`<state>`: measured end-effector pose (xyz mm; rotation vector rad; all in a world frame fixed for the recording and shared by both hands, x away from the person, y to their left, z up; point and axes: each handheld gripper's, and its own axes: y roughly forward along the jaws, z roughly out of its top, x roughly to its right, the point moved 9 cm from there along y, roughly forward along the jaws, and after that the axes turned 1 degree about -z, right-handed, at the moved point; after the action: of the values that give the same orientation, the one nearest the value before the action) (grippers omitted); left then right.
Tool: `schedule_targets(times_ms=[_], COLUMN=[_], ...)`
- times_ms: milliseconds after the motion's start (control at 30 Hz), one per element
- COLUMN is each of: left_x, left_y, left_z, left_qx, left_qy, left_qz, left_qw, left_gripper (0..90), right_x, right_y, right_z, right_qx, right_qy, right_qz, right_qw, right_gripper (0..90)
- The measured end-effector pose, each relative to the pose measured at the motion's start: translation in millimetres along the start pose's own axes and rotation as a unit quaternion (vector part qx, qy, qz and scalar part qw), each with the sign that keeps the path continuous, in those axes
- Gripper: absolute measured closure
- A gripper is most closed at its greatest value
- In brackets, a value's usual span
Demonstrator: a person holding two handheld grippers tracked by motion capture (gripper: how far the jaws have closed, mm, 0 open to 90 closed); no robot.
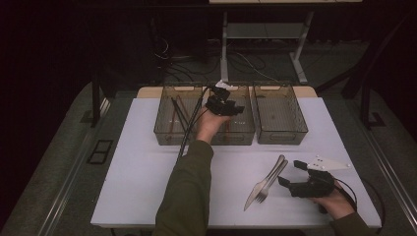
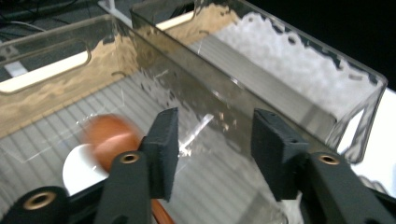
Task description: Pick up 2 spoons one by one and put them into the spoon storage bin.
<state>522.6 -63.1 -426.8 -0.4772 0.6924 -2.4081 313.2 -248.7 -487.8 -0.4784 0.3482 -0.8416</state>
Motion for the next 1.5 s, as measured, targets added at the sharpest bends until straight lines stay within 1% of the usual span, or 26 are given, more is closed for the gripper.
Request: schedule_targets(times_ms=[33, 100, 133, 233, 333, 367, 500, 533, 567, 600, 633, 667, 700, 767, 833, 867, 933, 967, 1000, 1033, 1100, 1167, 1233, 1367, 1433, 1500], left_x=[0.5, 4.4, 5.6, 13.0, 20.3, 23.7, 33.4, 35.0, 37.4, 38.2, 39.9, 42.2, 43.1, 45.7, 47.5, 47.6, 49.2, 49.0, 49.8, 49.3, 50.3, 50.6, 49.7, 49.3, 48.4, 48.0], left_y=[-2.4, -6.0, -9.0, -15.4, -21.7, -23.6, -35.0, -38.9, -41.6, -45.5, -48.4, -51.2, -54.6, -60.5, -67.0, -70.5, -76.4, -80.2, -83.1, -86.4, -92.5, -98.2, -103.9, -113.2, -118.0, -122.5], left_z=[-2.1, -3.5, -4.5, -7.6, -13.2, -14.1, -18.4, -20.2, -21.7, -24.5, -26.4, -28.3, -31.1, -36.9, -44.4, -48.9, -57.0, -62.1, -66.5, -71.5, -80.8, -90.1, -99.5, -113.9, -121.0, -126.8], left_qx=[-0.005, 0.003, 0.006, 0.013, 0.001, 0.003, 0.003, 0.0, 0.001, -0.008, -0.006, -0.003, -0.003, 0.0, -0.001, -0.006, -0.002, -0.006, -0.005, -0.008, -0.006, -0.003, -0.004, 0.007, 0.009, 0.01], left_qy=[0.005, 0.001, 0.003, 0.008, 0.029, 0.03, 0.049, 0.056, 0.056, 0.067, 0.069, 0.064, 0.069, 0.066, 0.07, 0.077, 0.079, 0.082, 0.08, 0.084, 0.078, 0.078, 0.079, 0.065, 0.067, 0.064], left_qz=[-0.002, -0.004, -0.003, -0.009, -0.013, -0.015, -0.016, -0.017, -0.017, -0.017, -0.016, -0.018, -0.02, -0.022, -0.021, -0.019, -0.017, -0.015, -0.015, -0.014, -0.013, -0.011, -0.01, -0.007, -0.002, 0.001], left_qw=[1.0, 1.0, 1.0, 0.9998, 0.9995, 0.9994, 0.9987, 0.9983, 0.9983, 0.9976, 0.9975, 0.9978, 0.9974, 0.9976, 0.9973, 0.9968, 0.9968, 0.9965, 0.9967, 0.9964, 0.9968, 0.9969, 0.9968, 0.9978, 0.9977, 0.9979], left_gripper=[47.5, 45.2, 44.4, 41.0, 36.5, 35.7, 32.4, 31.0, 29.5, 28.4, 27.1, 26.0, 24.8, 22.2, 20.4, 19.2, 16.7, 16.0, 15.5, 14.7, 14.2, 13.7, 12.6, 10.4, 9.1, 7.4], right_x=[0.2, 0.1, 0.6, 0.6, -0.2, -0.2, 0.2, 0.5, 0.6, 1.0, 1.4, 1.7, 2.1, 2.6, 2.7, 2.7, 2.9, 2.9, 3.2, 3.5, 3.7, 2.9, 3.7, 3.9, 3.5, 3.2], right_y=[0.3, 0.5, 0.8, 1.6, 2.0, 2.3, 2.2, 2.0, 1.9, 1.8, 1.9, 2.0, 2.2, 2.3, 2.3, 2.4, 2.6, 2.7, 3.0, 3.1, 3.3, 3.1, 3.5, 3.6, 3.4, 3.3], right_z=[0.2, 0.3, 0.4, -0.1, -1.1, -1.0, -1.1, -1.2, -1.0, -0.9, -0.9, -0.9, -1.2, -1.7, -1.8, -1.8, -2.0, -2.2, -2.3, -2.4, -2.5, -2.9, -2.4, -2.7, -2.6, -2.7], right_qx=[0.002, 0.002, 0.002, 0.0, -0.005, -0.005, -0.005, -0.005, -0.004, -0.004, -0.003, -0.003, -0.004, -0.006, -0.007, -0.007, -0.007, -0.008, -0.007, -0.008, -0.009, -0.011, -0.008, -0.009, -0.009, -0.009], right_qy=[0.0, 0.002, 0.0, -0.004, -0.006, -0.006, -0.008, -0.008, -0.006, -0.007, -0.007, -0.007, -0.006, -0.006, -0.005, -0.005, -0.005, -0.004, -0.004, -0.004, -0.002, 0.004, 0.0, 0.001, 0.001, 0.001], right_qz=[-0.001, -0.002, -0.003, -0.005, -0.003, -0.003, -0.003, -0.003, -0.003, -0.003, -0.004, -0.003, -0.004, -0.004, -0.005, -0.005, -0.005, -0.005, -0.006, -0.007, -0.007, -0.007, -0.009, -0.009, -0.008, -0.006], right_qw=[1.0, 1.0, 1.0, 1.0, 1.0, 1.0, 1.0, 0.9999, 1.0, 1.0, 1.0, 1.0, 1.0, 1.0, 1.0, 1.0, 1.0, 0.9999, 0.9999, 0.9999, 0.9999, 0.9999, 0.9999, 0.9999, 0.9999, 0.9999], right_gripper=[12.0, 12.1, 12.1, 12.1, 12.1, 12.0, 12.1, 12.1, 12.1, 12.1, 12.1, 12.1, 12.1, 12.1, 12.1, 12.1, 12.1, 12.1, 12.1, 12.1, 12.1, 12.1, 12.1, 12.0, 12.1, 12.1])
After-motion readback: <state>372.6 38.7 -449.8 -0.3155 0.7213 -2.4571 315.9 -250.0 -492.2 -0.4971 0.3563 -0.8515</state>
